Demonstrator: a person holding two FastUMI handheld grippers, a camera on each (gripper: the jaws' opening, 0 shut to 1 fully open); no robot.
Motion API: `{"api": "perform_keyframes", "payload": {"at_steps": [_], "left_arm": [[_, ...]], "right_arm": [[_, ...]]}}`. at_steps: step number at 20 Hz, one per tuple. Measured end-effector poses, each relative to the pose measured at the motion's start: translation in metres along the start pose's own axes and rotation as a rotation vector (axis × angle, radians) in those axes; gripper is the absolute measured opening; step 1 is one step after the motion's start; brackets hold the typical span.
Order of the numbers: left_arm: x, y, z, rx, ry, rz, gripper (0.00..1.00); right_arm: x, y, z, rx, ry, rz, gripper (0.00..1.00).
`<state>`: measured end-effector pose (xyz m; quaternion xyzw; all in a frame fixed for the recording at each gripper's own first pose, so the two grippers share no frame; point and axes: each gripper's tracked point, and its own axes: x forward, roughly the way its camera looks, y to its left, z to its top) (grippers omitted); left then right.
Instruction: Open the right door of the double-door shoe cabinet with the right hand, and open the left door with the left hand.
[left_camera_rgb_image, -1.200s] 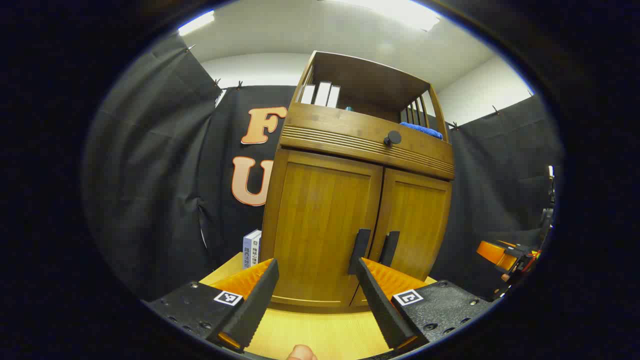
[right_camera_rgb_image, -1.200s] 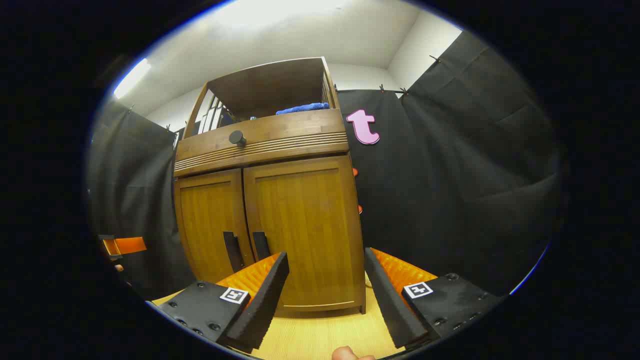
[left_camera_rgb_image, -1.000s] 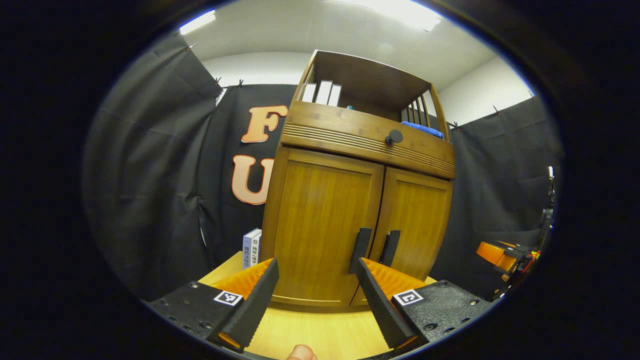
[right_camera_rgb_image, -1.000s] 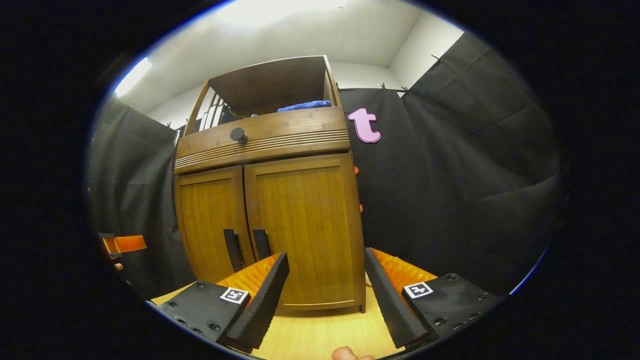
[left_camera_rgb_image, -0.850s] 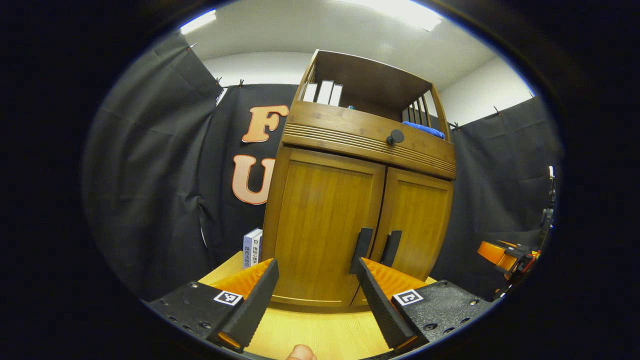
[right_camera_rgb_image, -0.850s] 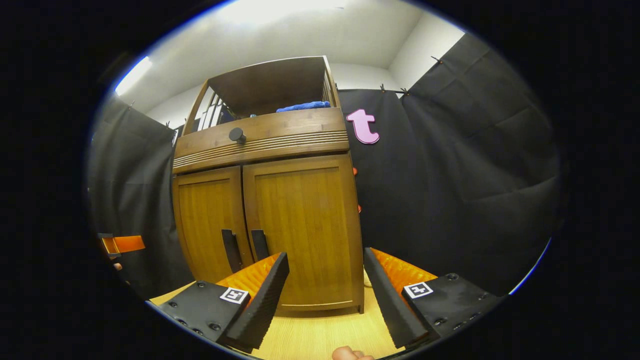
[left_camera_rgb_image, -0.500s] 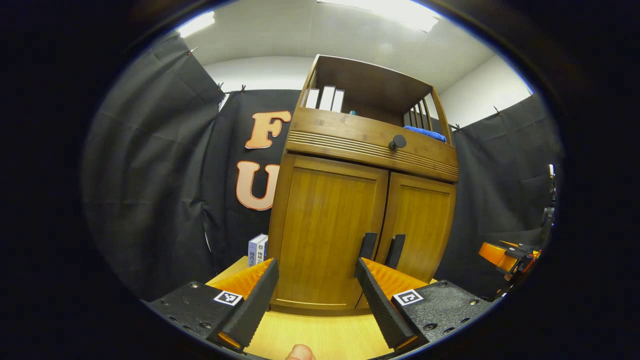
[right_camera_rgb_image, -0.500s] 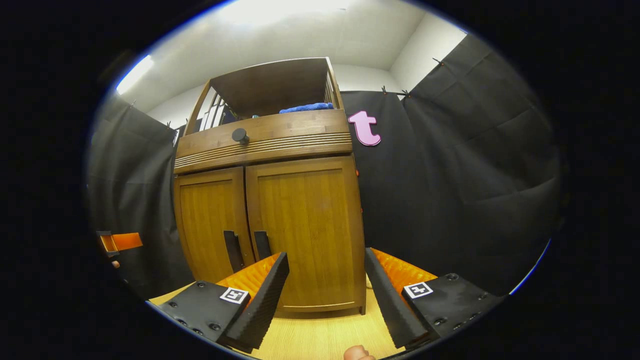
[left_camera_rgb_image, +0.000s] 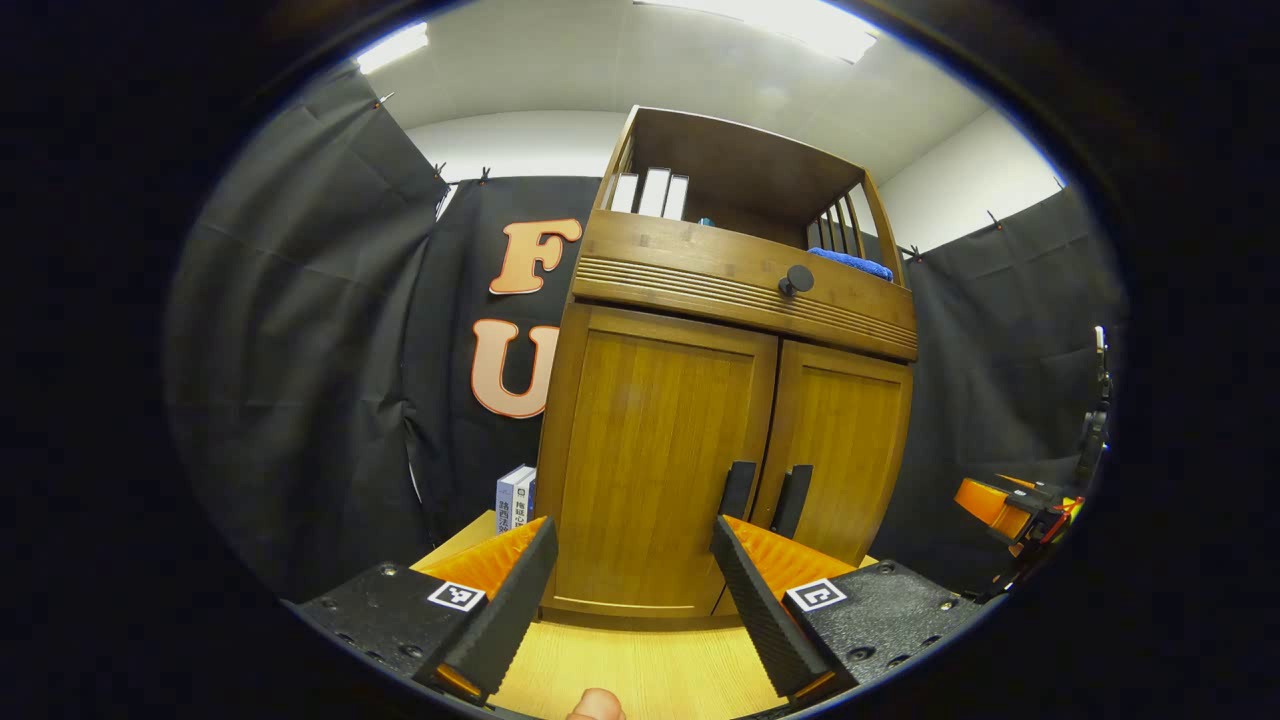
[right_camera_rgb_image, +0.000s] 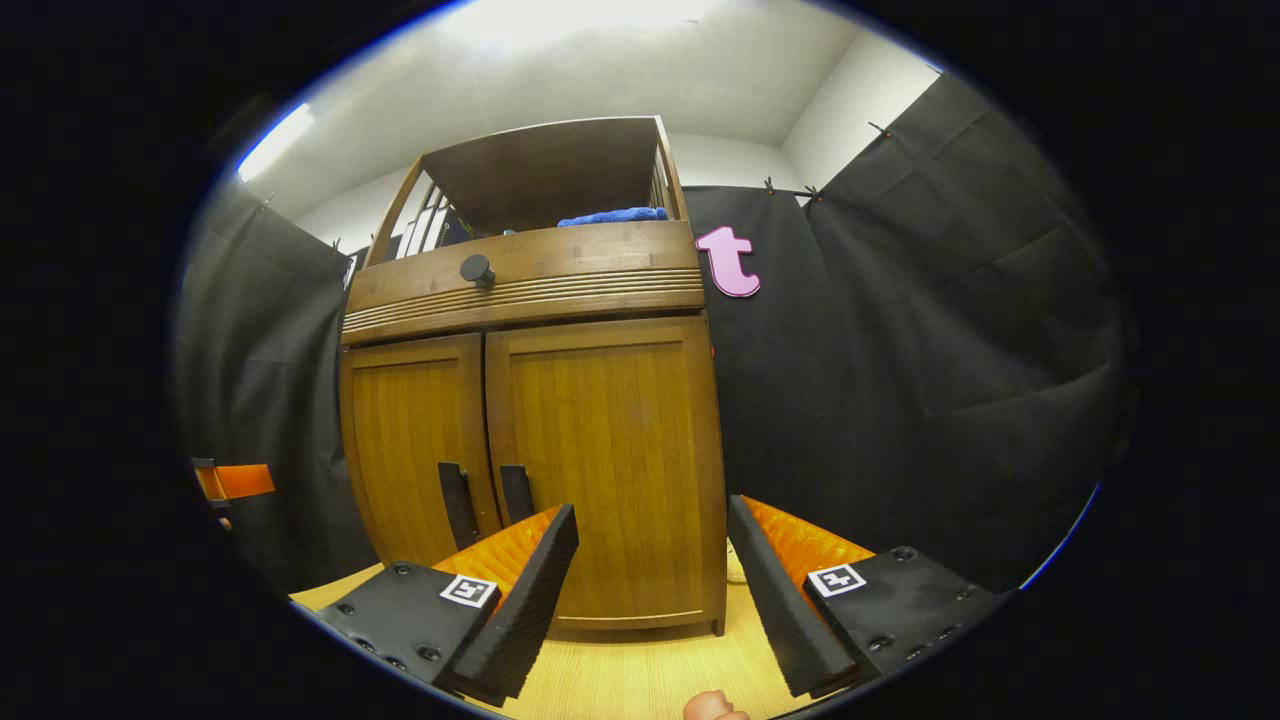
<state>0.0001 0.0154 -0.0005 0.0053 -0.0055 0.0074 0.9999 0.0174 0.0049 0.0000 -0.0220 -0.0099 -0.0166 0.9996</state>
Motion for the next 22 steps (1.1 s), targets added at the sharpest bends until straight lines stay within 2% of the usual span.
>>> {"api": "perform_keyframes", "payload": {"at_steps": [6,7,8,9,10,11,12,17,18,19,22], "left_arm": [[0.011,0.003,-0.004,0.023,0.023,0.004,0.92],[0.013,0.004,-0.006,0.022,0.027,-0.001,0.92],[0.014,0.003,-0.007,0.018,0.032,-0.008,0.92],[0.016,0.002,-0.009,0.016,0.038,-0.019,0.92],[0.017,0.002,-0.012,0.017,0.045,-0.026,0.92],[0.019,0.004,-0.013,0.021,0.051,-0.029,0.92],[0.021,0.005,-0.015,0.025,0.057,-0.030,0.92],[0.028,0.014,-0.024,0.037,0.091,-0.037,0.94],[0.030,0.016,-0.026,0.037,0.096,-0.039,0.94],[0.030,0.019,-0.027,0.037,0.101,-0.037,0.92],[0.032,0.020,-0.036,0.041,0.110,-0.025,0.92]], "right_arm": [[0.027,0.023,-0.023,0.033,0.027,0.048,0.97],[0.035,0.031,-0.029,0.038,0.039,0.060,0.89],[0.043,0.037,-0.034,0.041,0.048,0.069,0.89],[0.051,0.044,-0.039,0.045,0.058,0.072,1.00],[0.058,0.052,-0.044,0.050,0.070,0.079,0.89],[0.064,0.061,-0.048,0.053,0.080,0.092,1.00],[0.073,0.072,-0.055,0.055,0.092,0.103,0.89],[0.108,0.103,-0.086,0.073,0.159,0.113,0.89],[0.118,0.107,-0.091,0.076,0.163,0.108,0.98],[0.127,0.111,-0.094,0.075,0.163,0.104,0.97],[0.140,0.123,-0.103,0.058,0.178,0.120,0.98]]}}
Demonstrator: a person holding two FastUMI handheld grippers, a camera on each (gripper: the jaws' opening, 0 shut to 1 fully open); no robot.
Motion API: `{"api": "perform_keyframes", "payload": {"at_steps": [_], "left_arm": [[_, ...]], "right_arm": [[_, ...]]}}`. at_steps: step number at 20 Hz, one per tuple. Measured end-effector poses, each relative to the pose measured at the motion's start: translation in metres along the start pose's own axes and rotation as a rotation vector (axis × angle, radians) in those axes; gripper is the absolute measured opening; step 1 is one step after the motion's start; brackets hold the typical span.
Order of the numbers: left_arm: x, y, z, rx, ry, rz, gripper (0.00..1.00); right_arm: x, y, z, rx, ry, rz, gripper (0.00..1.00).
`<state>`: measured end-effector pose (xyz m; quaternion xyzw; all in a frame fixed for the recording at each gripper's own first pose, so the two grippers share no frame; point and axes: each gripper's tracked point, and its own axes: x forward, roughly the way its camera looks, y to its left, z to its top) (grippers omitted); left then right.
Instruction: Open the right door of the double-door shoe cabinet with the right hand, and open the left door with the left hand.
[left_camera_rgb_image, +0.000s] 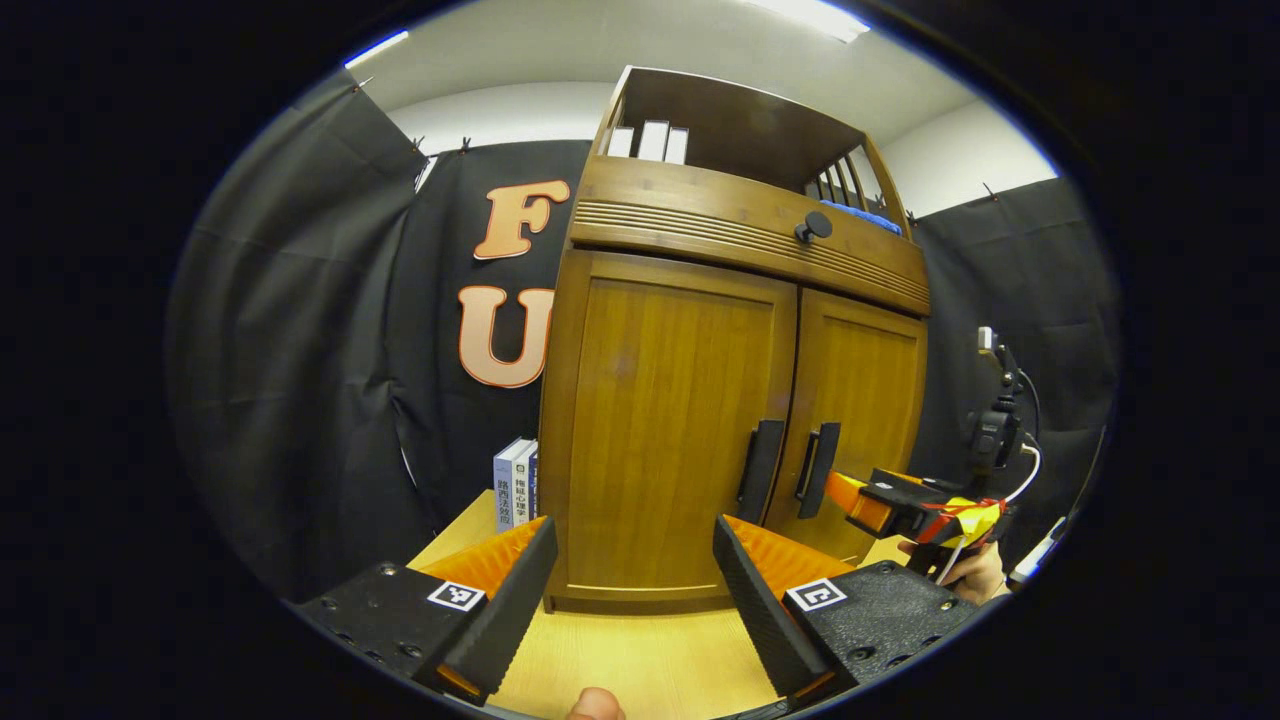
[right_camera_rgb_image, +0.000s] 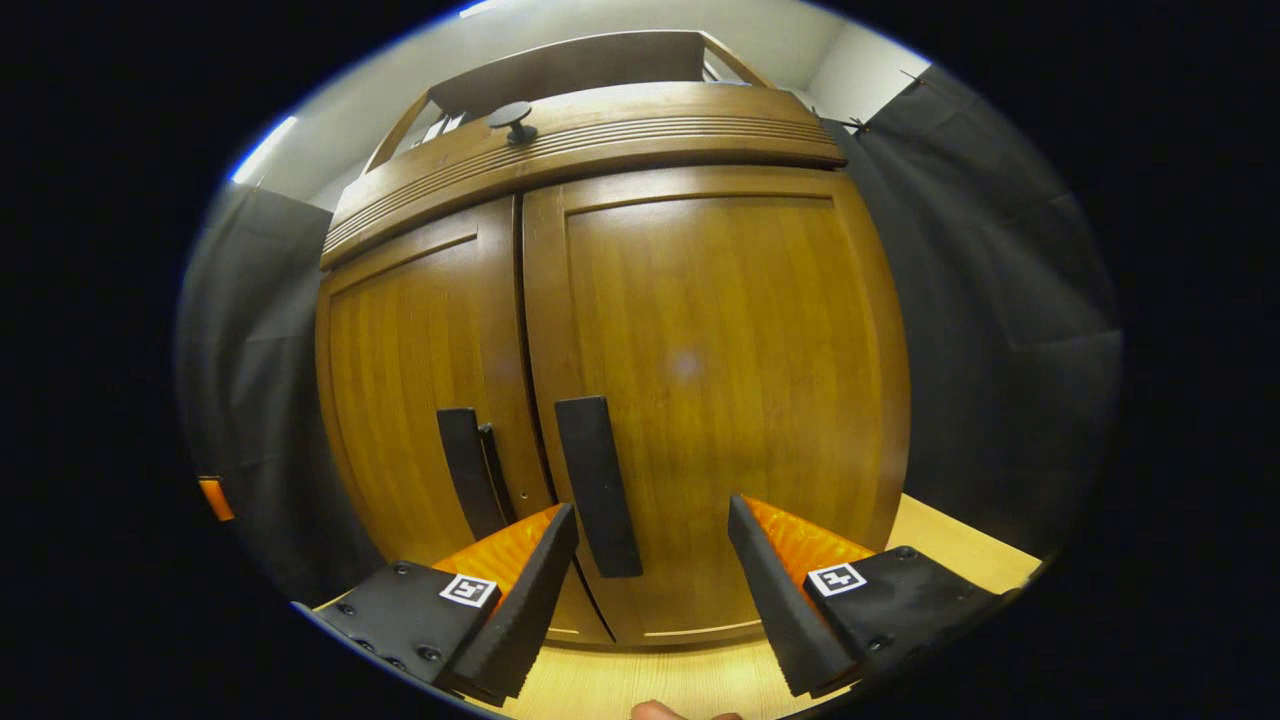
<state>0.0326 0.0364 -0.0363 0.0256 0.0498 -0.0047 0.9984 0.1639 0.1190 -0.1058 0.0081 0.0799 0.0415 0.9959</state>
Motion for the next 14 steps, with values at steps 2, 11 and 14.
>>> {"api": "perform_keyframes", "payload": {"at_steps": [2,11,14], "left_arm": [[0.002,0.006,-0.005,-0.003,0.008,0.010,0.94],[0.001,0.030,-0.004,-0.013,-0.026,0.044,0.94],[-0.001,0.030,-0.005,-0.014,-0.036,0.044,0.92]], "right_arm": [[0.011,0.009,-0.001,-0.008,0.012,0.009,0.98],[0.039,0.013,-0.003,-0.021,0.027,-0.010,0.72],[0.037,0.016,-0.002,-0.019,0.027,-0.002,0.46]]}}
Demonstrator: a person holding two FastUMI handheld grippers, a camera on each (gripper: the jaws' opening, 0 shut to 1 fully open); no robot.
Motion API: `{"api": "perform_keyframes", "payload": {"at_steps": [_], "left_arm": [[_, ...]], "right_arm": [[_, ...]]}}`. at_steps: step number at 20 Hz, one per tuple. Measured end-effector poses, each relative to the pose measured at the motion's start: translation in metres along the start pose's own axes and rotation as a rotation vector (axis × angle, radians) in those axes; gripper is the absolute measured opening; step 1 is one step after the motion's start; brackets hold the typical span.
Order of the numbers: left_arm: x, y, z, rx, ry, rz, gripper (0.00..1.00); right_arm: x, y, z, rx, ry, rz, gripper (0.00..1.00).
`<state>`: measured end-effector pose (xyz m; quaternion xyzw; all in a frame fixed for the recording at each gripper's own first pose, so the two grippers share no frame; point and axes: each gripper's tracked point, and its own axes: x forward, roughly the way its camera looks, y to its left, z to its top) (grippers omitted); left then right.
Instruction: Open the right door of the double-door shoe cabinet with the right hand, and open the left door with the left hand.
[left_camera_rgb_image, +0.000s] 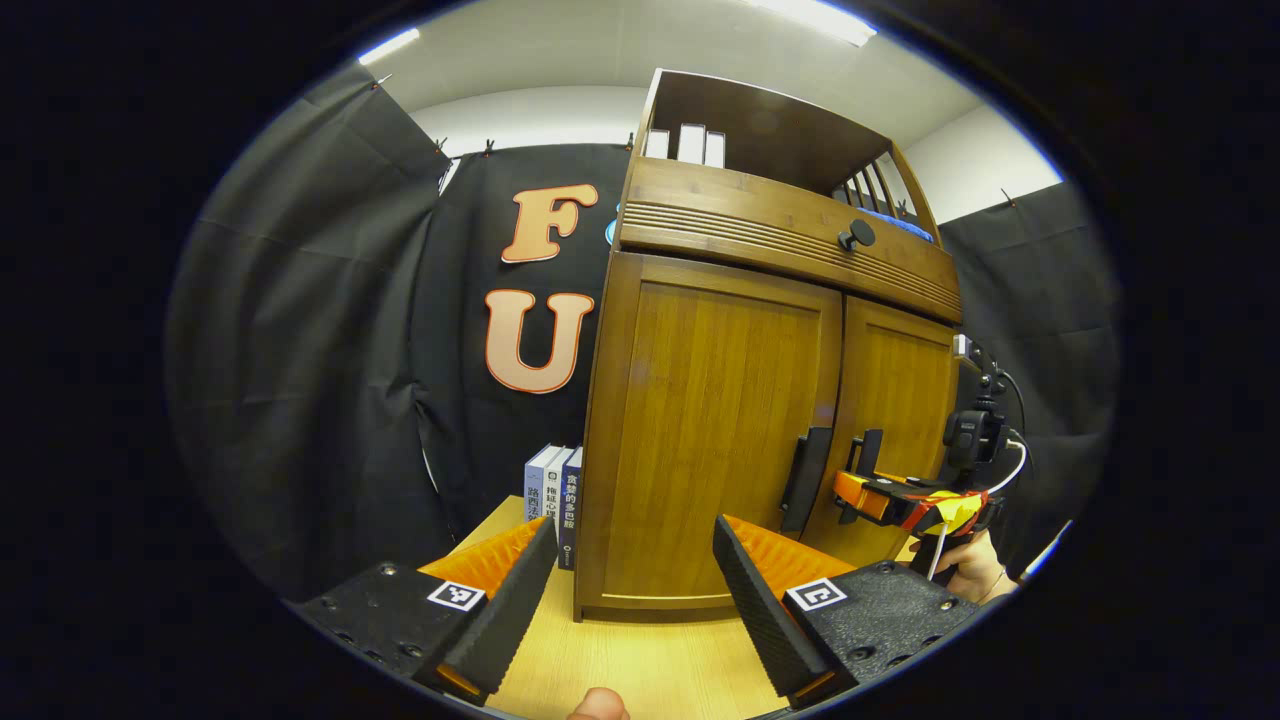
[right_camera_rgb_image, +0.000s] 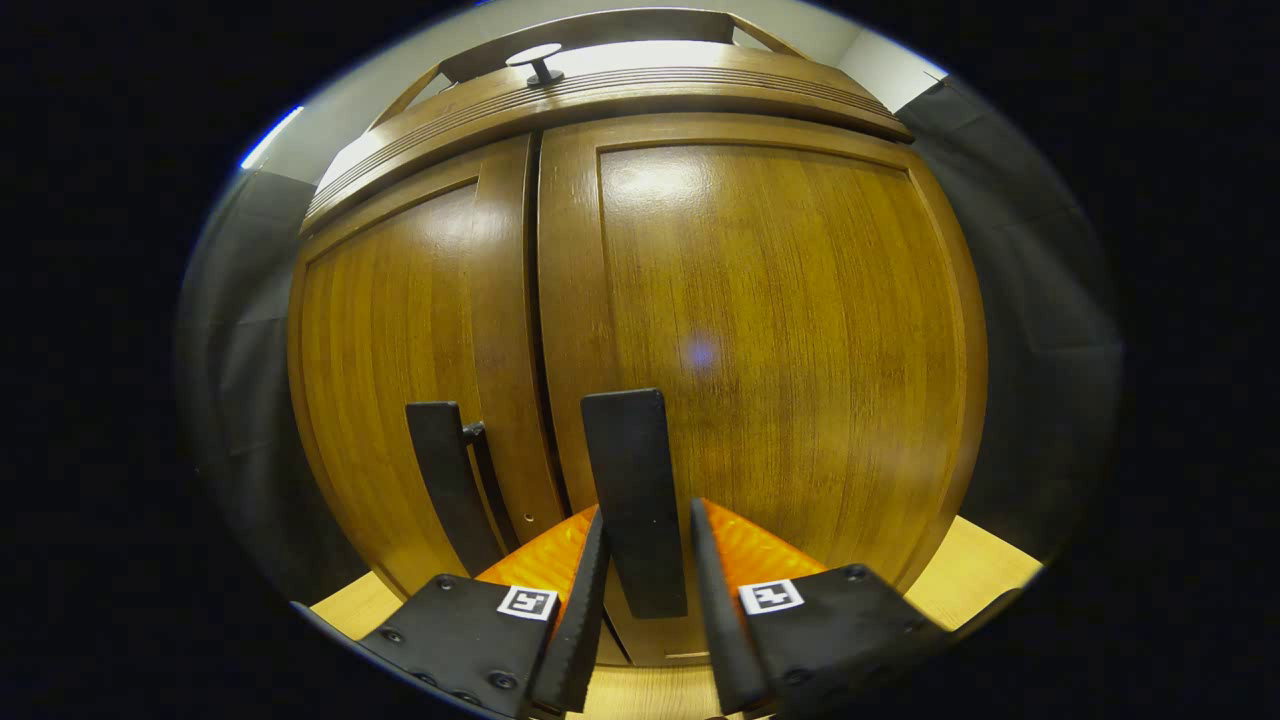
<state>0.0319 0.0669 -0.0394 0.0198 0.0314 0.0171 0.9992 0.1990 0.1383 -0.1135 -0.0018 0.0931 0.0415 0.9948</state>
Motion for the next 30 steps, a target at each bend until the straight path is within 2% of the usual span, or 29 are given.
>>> {"api": "perform_keyframes", "payload": {"at_steps": [3,4,5,7,8,9,10,11,12,14,20,22,23,25,28,29,30], "left_arm": [[-0.002,-0.002,-0.003,-0.010,0.001,-0.004,0.94],[-0.003,-0.002,-0.004,-0.016,0.002,-0.007,0.94],[-0.005,-0.004,-0.005,-0.022,0.005,-0.011,0.94],[-0.007,-0.006,-0.008,-0.030,0.012,-0.018,0.94],[-0.009,-0.006,-0.009,-0.030,0.013,-0.019,0.94],[-0.010,-0.007,-0.008,-0.030,0.012,-0.018,0.94],[-0.012,-0.006,-0.008,-0.029,0.009,-0.015,0.94],[-0.013,-0.005,-0.007,-0.027,0.004,-0.010,0.94],[-0.015,-0.005,-0.006,-0.024,-0.001,-0.007,0.94],[-0.016,-0.004,-0.005,-0.024,-0.010,0.000,0.94],[-0.022,-0.017,-0.010,-0.037,0.003,-0.011,0.92],[-0.025,-0.023,-0.011,-0.037,0.005,-0.018,0.95],[-0.027,-0.026,-0.011,-0.034,0.003,-0.021,0.92],[-0.030,-0.028,-0.009,-0.024,-0.002,-0.018,0.94],[-0.033,-0.027,-0.010,-0.025,-0.005,-0.003,0.95],[-0.035,-0.028,-0.011,-0.029,-0.005,-0.003,0.92],[-0.036,-0.029,-0.012,-0.031,-0.006,-0.003,0.94]], "right_arm": [[0.001,-0.001,-0.002,-0.017,0.007,-0.005,0.49],[0.002,-0.001,-0.002,-0.018,0.007,-0.004,0.44],[-0.002,-0.001,-0.003,-0.017,0.008,-0.004,0.44],[-0.002,-0.002,-0.003,-0.025,0.007,0.002,0.34],[-0.005,-0.001,-0.003,-0.022,0.010,0.003,0.39],[-0.005,-0.002,-0.004,-0.024,0.012,0.005,0.29],[-0.008,-0.002,-0.004,-0.025,0.015,0.009,0.34],[-0.009,-0.002,-0.004,-0.026,0.017,0.012,0.34],[-0.012,-0.002,-0.004,-0.029,0.016,0.016,0.26],[-0.019,-0.003,-0.004,-0.029,0.021,0.030,0.30],[-0.049,-0.008,0.000,-0.030,0.031,0.074,0.30],[-0.060,-0.012,0.001,-0.034,0.023,0.081,0.26],[-0.068,-0.015,0.000,-0.034,0.020,0.083,0.25],[-0.080,-0.021,0.000,-0.028,0.019,0.082,0.30],[-0.096,-0.028,0.000,-0.027,0.015,0.077,0.29],[-0.103,-0.032,0.000,-0.027,0.015,0.077,0.29],[-0.107,-0.035,0.001,-0.024,0.015,0.076,0.33]]}}
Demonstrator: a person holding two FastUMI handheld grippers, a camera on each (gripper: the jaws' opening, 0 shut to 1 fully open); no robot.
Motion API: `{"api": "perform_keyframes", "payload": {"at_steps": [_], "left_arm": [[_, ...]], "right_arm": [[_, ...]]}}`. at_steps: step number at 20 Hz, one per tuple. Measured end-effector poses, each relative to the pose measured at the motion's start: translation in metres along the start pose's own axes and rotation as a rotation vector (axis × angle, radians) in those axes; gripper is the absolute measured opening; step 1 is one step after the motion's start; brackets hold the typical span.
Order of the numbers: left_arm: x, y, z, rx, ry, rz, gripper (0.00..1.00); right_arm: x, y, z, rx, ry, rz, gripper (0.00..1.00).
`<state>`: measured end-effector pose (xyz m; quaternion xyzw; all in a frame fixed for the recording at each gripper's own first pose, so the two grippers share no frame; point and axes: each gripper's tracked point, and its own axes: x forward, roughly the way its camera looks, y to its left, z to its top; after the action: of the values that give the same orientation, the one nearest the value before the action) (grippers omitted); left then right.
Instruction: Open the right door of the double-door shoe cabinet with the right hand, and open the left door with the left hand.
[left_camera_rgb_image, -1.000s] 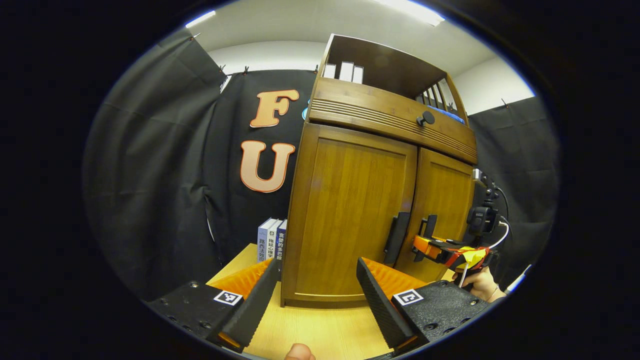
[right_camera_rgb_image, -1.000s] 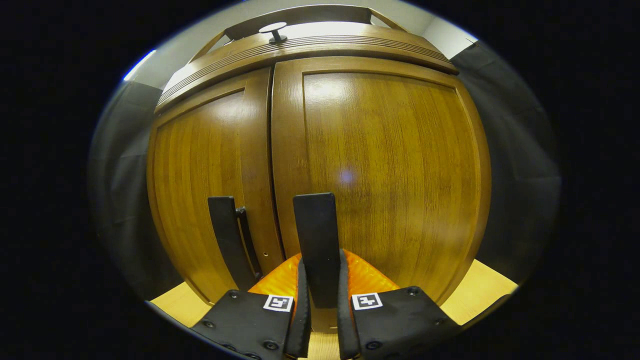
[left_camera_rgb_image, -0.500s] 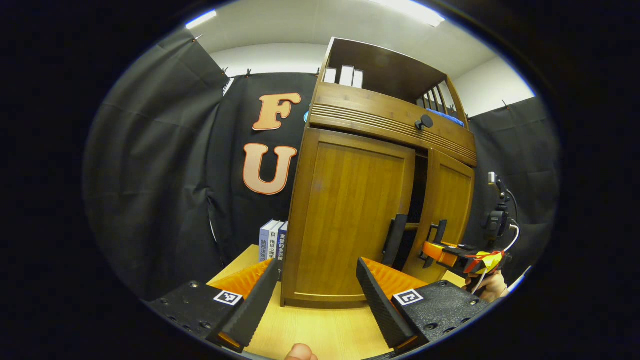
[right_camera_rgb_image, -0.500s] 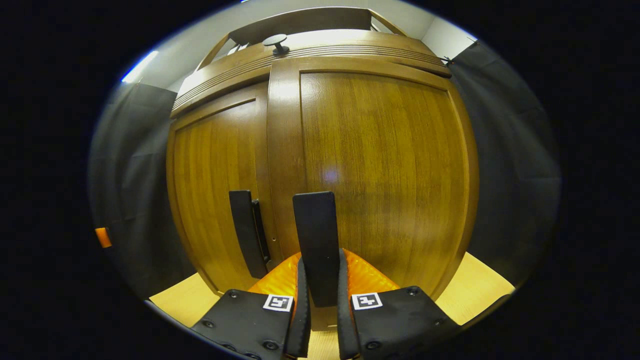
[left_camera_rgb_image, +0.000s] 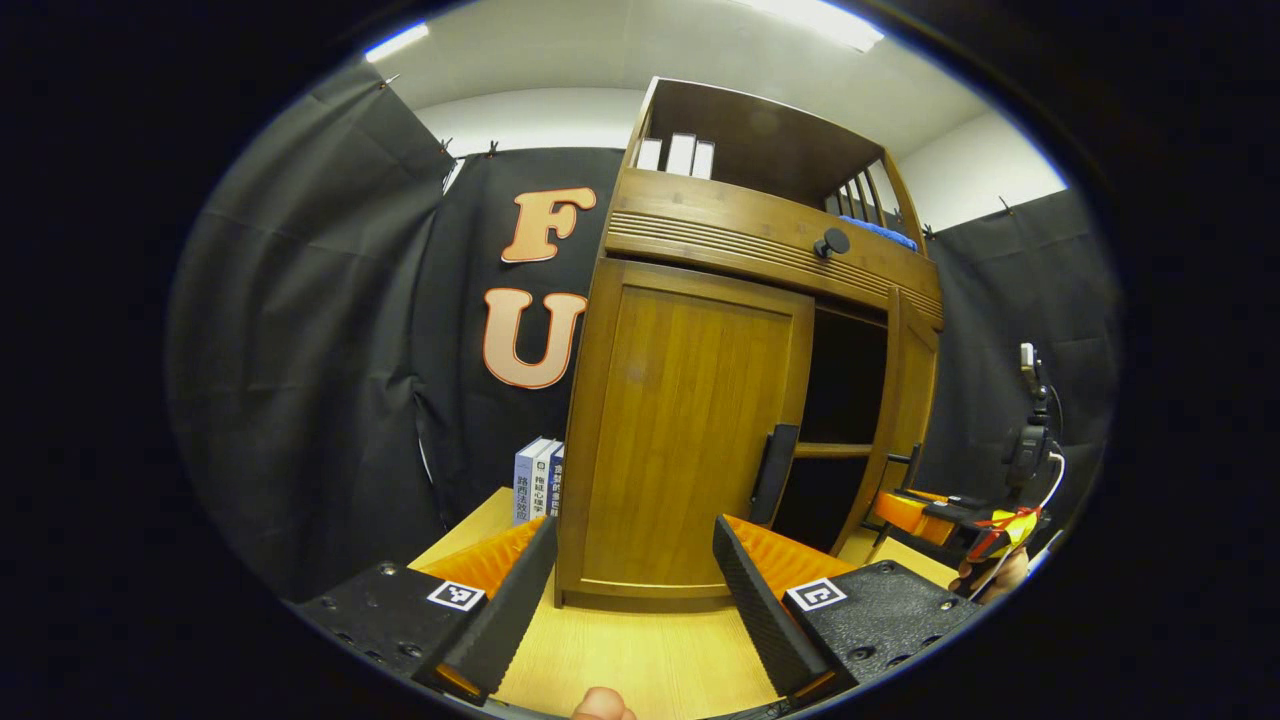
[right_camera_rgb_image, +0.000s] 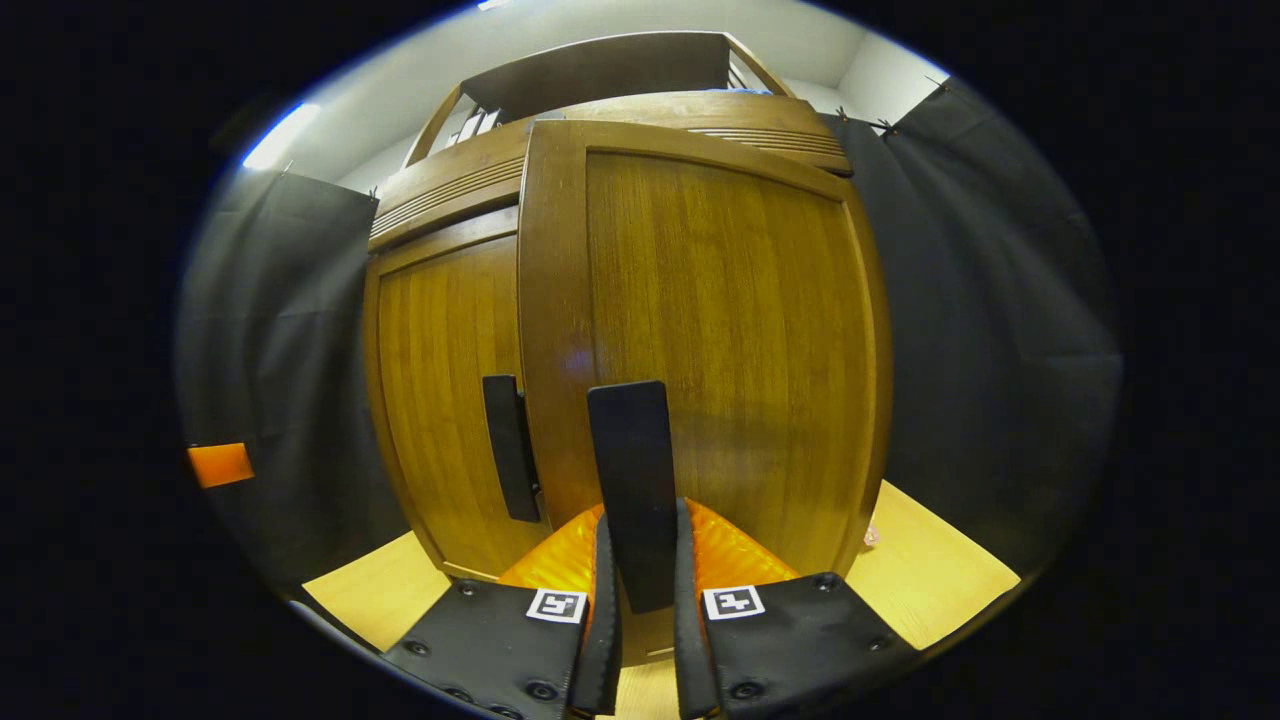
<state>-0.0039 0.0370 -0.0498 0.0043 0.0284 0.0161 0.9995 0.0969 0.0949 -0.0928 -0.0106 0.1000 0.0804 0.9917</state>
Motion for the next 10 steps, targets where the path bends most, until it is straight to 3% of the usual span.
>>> {"api": "perform_keyframes", "payload": {"at_steps": [3,6,9,10], "left_arm": [[-0.005,-0.006,0.000,0.004,0.001,-0.007,0.92],[-0.011,-0.014,0.000,0.017,-0.002,-0.018,0.94],[-0.017,-0.024,0.002,0.020,-0.004,-0.034,0.94],[-0.019,-0.026,0.003,0.024,-0.005,-0.038,0.94]], "right_arm": [[-0.012,-0.009,-0.003,0.006,-0.001,-0.009,0.29],[-0.025,-0.018,-0.004,-0.006,-0.009,-0.024,0.33],[-0.038,-0.027,-0.003,-0.011,-0.012,-0.039,0.25],[-0.041,-0.030,-0.002,-0.009,-0.012,-0.043,0.29]]}}
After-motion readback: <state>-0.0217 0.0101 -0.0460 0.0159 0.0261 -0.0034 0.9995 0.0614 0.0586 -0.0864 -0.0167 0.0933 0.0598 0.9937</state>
